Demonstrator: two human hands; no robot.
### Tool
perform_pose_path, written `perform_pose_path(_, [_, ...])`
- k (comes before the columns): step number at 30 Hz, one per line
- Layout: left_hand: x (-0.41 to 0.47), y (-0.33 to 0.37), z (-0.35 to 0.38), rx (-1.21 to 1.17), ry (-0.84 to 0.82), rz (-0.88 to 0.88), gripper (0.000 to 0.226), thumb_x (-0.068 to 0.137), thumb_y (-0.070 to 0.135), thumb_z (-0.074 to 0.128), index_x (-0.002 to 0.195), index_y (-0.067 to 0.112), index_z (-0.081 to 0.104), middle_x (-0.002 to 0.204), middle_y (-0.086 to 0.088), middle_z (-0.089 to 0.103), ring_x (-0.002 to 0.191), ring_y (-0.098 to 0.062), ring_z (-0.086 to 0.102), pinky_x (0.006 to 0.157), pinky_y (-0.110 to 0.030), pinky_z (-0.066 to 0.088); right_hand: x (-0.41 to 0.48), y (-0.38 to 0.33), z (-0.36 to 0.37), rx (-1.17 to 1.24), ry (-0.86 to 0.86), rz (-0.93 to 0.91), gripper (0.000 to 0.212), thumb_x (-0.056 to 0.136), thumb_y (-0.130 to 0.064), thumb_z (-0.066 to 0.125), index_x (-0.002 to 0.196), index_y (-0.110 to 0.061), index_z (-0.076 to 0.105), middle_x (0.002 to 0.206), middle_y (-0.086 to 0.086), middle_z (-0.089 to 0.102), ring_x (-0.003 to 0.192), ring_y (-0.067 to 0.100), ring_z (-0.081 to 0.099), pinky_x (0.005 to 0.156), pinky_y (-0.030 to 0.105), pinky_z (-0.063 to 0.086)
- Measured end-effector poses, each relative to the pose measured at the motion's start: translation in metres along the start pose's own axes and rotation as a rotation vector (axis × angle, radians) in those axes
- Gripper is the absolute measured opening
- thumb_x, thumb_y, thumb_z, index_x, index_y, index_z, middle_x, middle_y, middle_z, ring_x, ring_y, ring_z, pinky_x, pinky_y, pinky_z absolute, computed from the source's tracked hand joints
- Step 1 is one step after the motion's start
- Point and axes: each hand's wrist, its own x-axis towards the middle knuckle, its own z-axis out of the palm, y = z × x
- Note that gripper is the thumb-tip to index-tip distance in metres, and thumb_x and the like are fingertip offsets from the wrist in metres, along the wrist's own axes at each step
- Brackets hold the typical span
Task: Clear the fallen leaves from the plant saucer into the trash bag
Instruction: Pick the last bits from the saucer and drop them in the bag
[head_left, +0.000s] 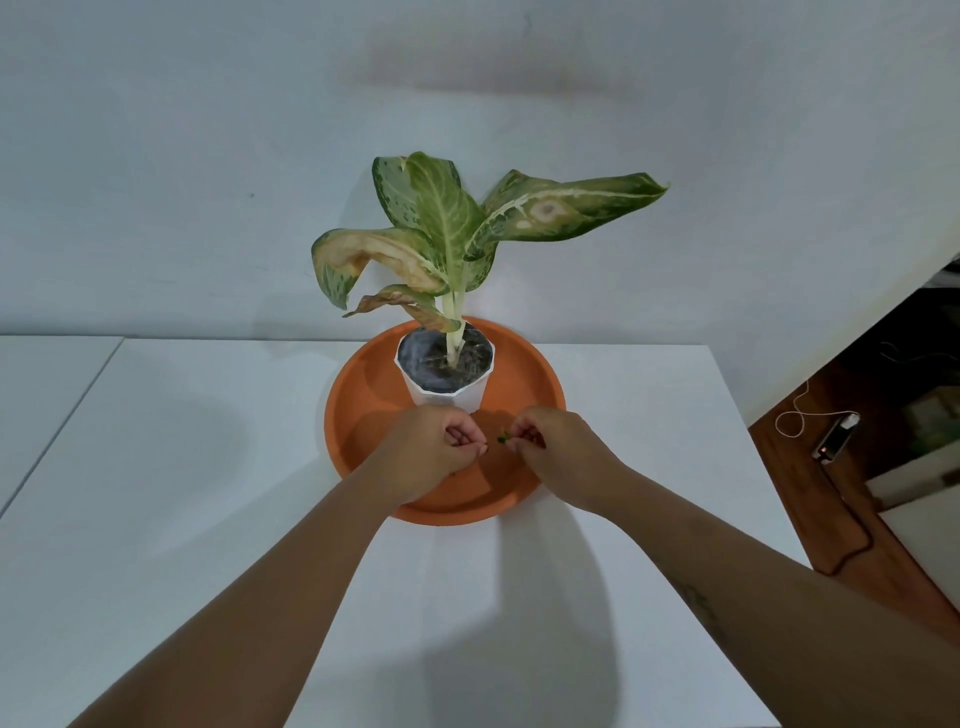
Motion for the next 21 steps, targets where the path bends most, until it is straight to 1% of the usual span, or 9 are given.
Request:
perform_pose_path(5, [0.001, 0.021, 0.013, -0.066, 0.032, 0.012, 0.008, 0.082, 0.015, 0.074, 0.079, 0.023, 0.074, 0.071, 0.009, 0.07, 0.064, 0.001, 0.06, 0.061, -0.009, 0.046, -0.012, 0.014, -0.016, 0.148, 0.08, 0.071, 0.005, 0.089, -0.017, 0.062, 0.086, -0.019, 0.064, 0.085, -0.008, 0.066, 0.075, 0.008, 0.056, 0.066, 0.016, 0.041])
perform_pose_path(6, [0.002, 0.025, 0.016, -0.078, 0.04, 0.008, 0.009, 0.082, 0.015, 0.074, 0.079, 0.023, 0.074, 0.071, 0.009, 0.07, 0.063, 0.003, 0.059, 0.06, -0.007, 0.045, -0.015, 0.018, -0.021, 0.165, 0.09, 0.078, 0.006, 0.089, -0.017, 0.062, 0.084, -0.02, 0.063, 0.081, -0.01, 0.064, 0.071, 0.004, 0.054, 0.063, 0.011, 0.038])
perform_pose_path(8, [0.002, 0.036, 0.022, -0.078, 0.058, 0.001, 0.01, 0.082, 0.015, 0.074, 0.078, 0.024, 0.074, 0.07, 0.011, 0.069, 0.063, 0.003, 0.058, 0.06, -0.007, 0.044, -0.023, 0.025, -0.034, 0.191, 0.095, 0.095, 0.008, 0.09, -0.018, 0.061, 0.082, -0.02, 0.06, 0.073, -0.015, 0.057, 0.064, 0.001, 0.049, 0.057, 0.007, 0.037])
perform_pose_path(12, [-0.001, 0.057, 0.027, -0.035, 0.125, -0.031, 0.004, 0.083, 0.014, 0.073, 0.082, 0.018, 0.075, 0.073, 0.009, 0.069, 0.064, 0.002, 0.057, 0.06, -0.005, 0.043, -0.039, 0.045, -0.06, 0.202, 0.074, 0.108, 0.014, 0.092, -0.021, 0.058, 0.079, -0.018, 0.058, 0.068, -0.012, 0.051, 0.058, 0.004, 0.044, 0.051, 0.011, 0.034])
perform_pose_path(14, [-0.006, 0.059, 0.02, 0.012, 0.162, -0.093, 0.004, 0.083, 0.017, 0.073, 0.082, 0.021, 0.074, 0.075, 0.008, 0.071, 0.068, -0.002, 0.061, 0.06, -0.007, 0.044, -0.046, 0.052, -0.069, 0.208, 0.036, 0.097, 0.014, 0.092, -0.021, 0.057, 0.078, -0.019, 0.057, 0.069, -0.012, 0.051, 0.059, 0.005, 0.044, 0.053, 0.013, 0.032])
perform_pose_path(16, [-0.014, 0.052, 0.012, 0.056, 0.226, -0.176, 0.005, 0.084, 0.018, 0.073, 0.08, 0.023, 0.073, 0.078, 0.007, 0.073, 0.074, -0.006, 0.063, 0.067, -0.015, 0.047, -0.051, 0.055, -0.075, 0.209, -0.008, 0.061, 0.016, 0.092, -0.021, 0.057, 0.076, -0.02, 0.057, 0.068, -0.011, 0.05, 0.058, 0.005, 0.043, 0.053, 0.014, 0.032])
perform_pose_path(19, [-0.03, 0.039, 0.002, 0.092, 0.312, -0.257, 0.001, 0.082, 0.013, 0.074, 0.082, 0.013, 0.074, 0.083, -0.003, 0.073, 0.079, -0.015, 0.065, 0.075, -0.026, 0.052, -0.052, 0.051, -0.076, 0.22, -0.062, 0.002, 0.013, 0.093, -0.021, 0.057, 0.08, -0.016, 0.059, 0.066, -0.01, 0.05, 0.057, 0.008, 0.042, 0.052, 0.015, 0.033])
perform_pose_path(20, [-0.036, 0.035, 0.0, 0.105, 0.336, -0.266, 0.001, 0.082, 0.01, 0.074, 0.082, 0.011, 0.074, 0.083, -0.005, 0.073, 0.08, -0.019, 0.066, 0.075, -0.027, 0.053, -0.051, 0.047, -0.073, 0.219, -0.079, -0.021, 0.013, 0.093, -0.02, 0.057, 0.083, -0.013, 0.06, 0.066, -0.01, 0.05, 0.056, 0.008, 0.042, 0.05, 0.014, 0.032])
perform_pose_path(21, [-0.043, 0.031, -0.001, 0.128, 0.357, -0.268, 0.001, 0.082, 0.008, 0.074, 0.082, 0.009, 0.074, 0.082, -0.006, 0.073, 0.081, -0.022, 0.066, 0.071, -0.024, 0.051, -0.049, 0.042, -0.07, 0.214, -0.091, -0.047, 0.013, 0.093, -0.019, 0.056, 0.084, -0.012, 0.061, 0.066, -0.01, 0.051, 0.056, 0.008, 0.042, 0.05, 0.013, 0.033])
